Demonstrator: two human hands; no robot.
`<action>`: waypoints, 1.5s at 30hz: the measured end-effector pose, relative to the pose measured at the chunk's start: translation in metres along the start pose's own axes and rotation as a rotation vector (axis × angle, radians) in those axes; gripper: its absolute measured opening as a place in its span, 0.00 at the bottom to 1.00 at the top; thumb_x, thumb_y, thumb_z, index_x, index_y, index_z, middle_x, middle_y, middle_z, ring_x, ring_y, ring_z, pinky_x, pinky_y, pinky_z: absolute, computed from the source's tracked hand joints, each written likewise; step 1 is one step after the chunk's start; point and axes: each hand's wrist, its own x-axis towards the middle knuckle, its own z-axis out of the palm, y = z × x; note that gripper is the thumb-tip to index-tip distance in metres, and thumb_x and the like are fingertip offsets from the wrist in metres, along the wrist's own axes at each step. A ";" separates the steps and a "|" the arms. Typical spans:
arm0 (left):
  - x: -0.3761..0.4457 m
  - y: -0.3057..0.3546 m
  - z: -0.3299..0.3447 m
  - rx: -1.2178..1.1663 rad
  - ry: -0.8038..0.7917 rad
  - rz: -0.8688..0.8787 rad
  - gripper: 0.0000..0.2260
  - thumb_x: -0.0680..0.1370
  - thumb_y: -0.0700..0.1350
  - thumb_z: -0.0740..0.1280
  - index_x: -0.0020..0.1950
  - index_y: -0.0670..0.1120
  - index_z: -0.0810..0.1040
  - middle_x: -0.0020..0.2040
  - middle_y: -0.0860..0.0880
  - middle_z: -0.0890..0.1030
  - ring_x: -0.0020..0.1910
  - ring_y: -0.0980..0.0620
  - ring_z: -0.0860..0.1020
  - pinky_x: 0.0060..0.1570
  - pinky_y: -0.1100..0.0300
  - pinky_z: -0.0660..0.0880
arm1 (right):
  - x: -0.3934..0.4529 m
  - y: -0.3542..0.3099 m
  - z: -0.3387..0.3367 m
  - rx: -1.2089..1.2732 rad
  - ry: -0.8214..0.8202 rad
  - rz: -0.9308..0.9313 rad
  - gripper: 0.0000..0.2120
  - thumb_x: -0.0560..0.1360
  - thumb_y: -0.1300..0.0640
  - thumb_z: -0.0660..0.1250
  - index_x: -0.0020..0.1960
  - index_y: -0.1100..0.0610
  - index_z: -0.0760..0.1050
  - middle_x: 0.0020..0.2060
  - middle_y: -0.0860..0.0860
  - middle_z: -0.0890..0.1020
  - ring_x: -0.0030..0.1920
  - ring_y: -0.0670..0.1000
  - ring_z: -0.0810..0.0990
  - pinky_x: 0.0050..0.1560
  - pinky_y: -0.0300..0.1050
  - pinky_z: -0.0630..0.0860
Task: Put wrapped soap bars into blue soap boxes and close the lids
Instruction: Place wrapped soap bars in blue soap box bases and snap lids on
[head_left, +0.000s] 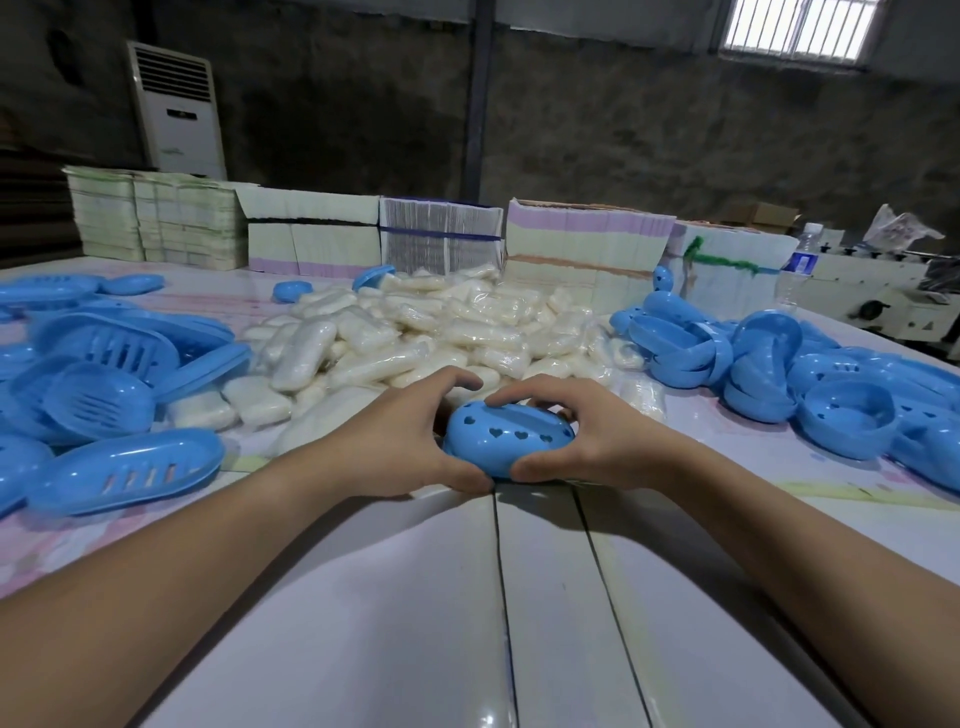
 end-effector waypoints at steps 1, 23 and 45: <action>0.001 0.000 0.001 -0.016 0.008 -0.002 0.40 0.56 0.58 0.80 0.66 0.64 0.68 0.53 0.54 0.81 0.51 0.55 0.81 0.55 0.49 0.79 | 0.000 0.000 -0.001 -0.005 0.000 0.007 0.26 0.63 0.41 0.74 0.59 0.30 0.73 0.54 0.29 0.75 0.55 0.37 0.75 0.47 0.27 0.71; 0.000 0.001 -0.010 0.042 -0.141 -0.008 0.37 0.70 0.48 0.79 0.73 0.58 0.63 0.58 0.56 0.78 0.55 0.55 0.78 0.52 0.67 0.75 | 0.001 -0.002 0.002 -0.078 0.040 0.029 0.19 0.65 0.40 0.73 0.54 0.31 0.74 0.49 0.26 0.73 0.50 0.35 0.74 0.44 0.25 0.68; -0.002 0.007 -0.010 -0.201 -0.031 -0.091 0.34 0.69 0.45 0.80 0.70 0.56 0.68 0.54 0.51 0.80 0.52 0.51 0.82 0.54 0.58 0.80 | 0.002 0.001 0.003 0.050 -0.005 0.028 0.24 0.66 0.35 0.69 0.60 0.30 0.69 0.57 0.39 0.74 0.52 0.40 0.77 0.48 0.32 0.76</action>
